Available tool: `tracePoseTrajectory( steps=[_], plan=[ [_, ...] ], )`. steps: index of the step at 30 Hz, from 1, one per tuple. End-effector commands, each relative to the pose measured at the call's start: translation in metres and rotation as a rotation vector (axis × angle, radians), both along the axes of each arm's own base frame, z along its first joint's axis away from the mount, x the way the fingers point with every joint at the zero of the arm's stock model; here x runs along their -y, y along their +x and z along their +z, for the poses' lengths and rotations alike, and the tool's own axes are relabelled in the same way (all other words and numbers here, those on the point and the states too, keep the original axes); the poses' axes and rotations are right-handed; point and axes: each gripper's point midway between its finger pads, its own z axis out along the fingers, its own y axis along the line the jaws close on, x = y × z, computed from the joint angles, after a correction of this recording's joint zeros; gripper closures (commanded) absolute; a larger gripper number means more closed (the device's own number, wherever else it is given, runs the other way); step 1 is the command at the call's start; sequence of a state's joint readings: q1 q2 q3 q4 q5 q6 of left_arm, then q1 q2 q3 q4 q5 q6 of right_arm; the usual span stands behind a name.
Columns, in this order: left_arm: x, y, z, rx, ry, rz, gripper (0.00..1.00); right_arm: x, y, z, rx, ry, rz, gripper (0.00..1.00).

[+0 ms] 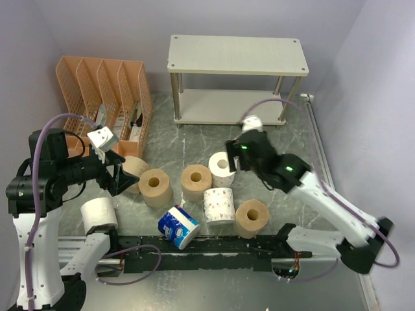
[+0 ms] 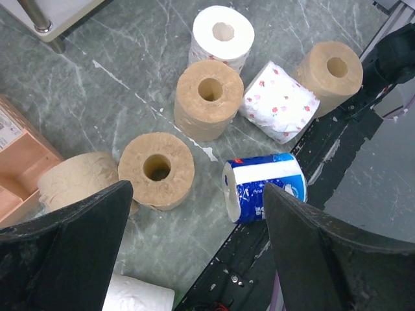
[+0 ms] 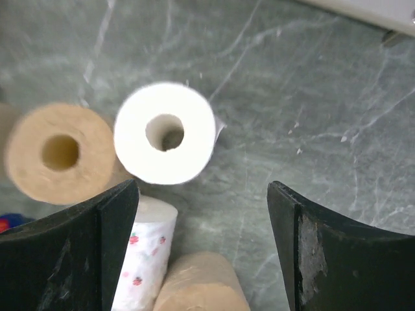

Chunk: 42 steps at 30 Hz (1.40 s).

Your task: Place and organize the paper towels onto the shelf

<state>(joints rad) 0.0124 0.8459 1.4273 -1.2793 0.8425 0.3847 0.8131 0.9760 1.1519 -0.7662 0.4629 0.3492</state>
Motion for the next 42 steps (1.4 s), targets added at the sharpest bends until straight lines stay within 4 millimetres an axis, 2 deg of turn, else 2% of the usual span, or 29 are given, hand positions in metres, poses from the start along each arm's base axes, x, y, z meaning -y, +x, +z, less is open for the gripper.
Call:
tracePoseTrajectory(
  steps=[1,4,6,10,13,15,19,24,31,36,42],
  plan=[
    [0.000,-0.003,0.007,0.053,-0.009,0.008,0.06,-0.015,0.003,-0.032,-0.096,-0.236,0.107,0.20],
    [0.000,-0.009,0.010,0.082,-0.009,0.010,0.06,-0.045,0.006,-0.025,-0.063,-0.202,0.236,0.20],
    [-0.004,-0.010,0.012,0.096,-0.007,0.039,0.06,-0.073,-0.005,-0.021,-0.072,-0.151,0.371,0.19],
    [-0.005,-0.015,0.015,0.128,-0.011,0.052,0.06,-0.132,-0.049,-0.021,-0.112,-0.162,0.648,0.16],
    [-0.006,-0.014,0.015,0.128,-0.011,0.064,0.06,-0.163,-0.082,-0.041,-0.103,-0.291,0.772,0.16],
    [-0.009,-0.010,0.013,0.115,-0.007,0.085,0.06,-0.175,-0.093,-0.065,-0.123,-0.399,0.813,0.17],
    [-0.009,-0.008,0.012,0.110,-0.006,0.085,0.06,-0.181,-0.091,-0.099,-0.116,-0.550,0.833,0.22],
    [-0.010,-0.009,0.013,0.115,-0.004,0.095,0.06,-0.179,-0.084,-0.126,-0.076,-0.607,0.846,0.22],
    [-0.017,-0.019,0.021,0.192,-0.001,0.160,0.06,-0.175,-0.067,-0.148,-0.013,-0.754,0.859,0.22],
    [-0.018,-0.018,0.022,0.192,-0.003,0.164,0.06,-0.183,-0.059,-0.158,0.033,-0.775,0.859,0.23],
    [-0.017,-0.012,0.019,0.160,-0.005,0.148,0.06,-0.186,-0.054,-0.179,0.032,-0.793,0.868,0.34]
  ],
)
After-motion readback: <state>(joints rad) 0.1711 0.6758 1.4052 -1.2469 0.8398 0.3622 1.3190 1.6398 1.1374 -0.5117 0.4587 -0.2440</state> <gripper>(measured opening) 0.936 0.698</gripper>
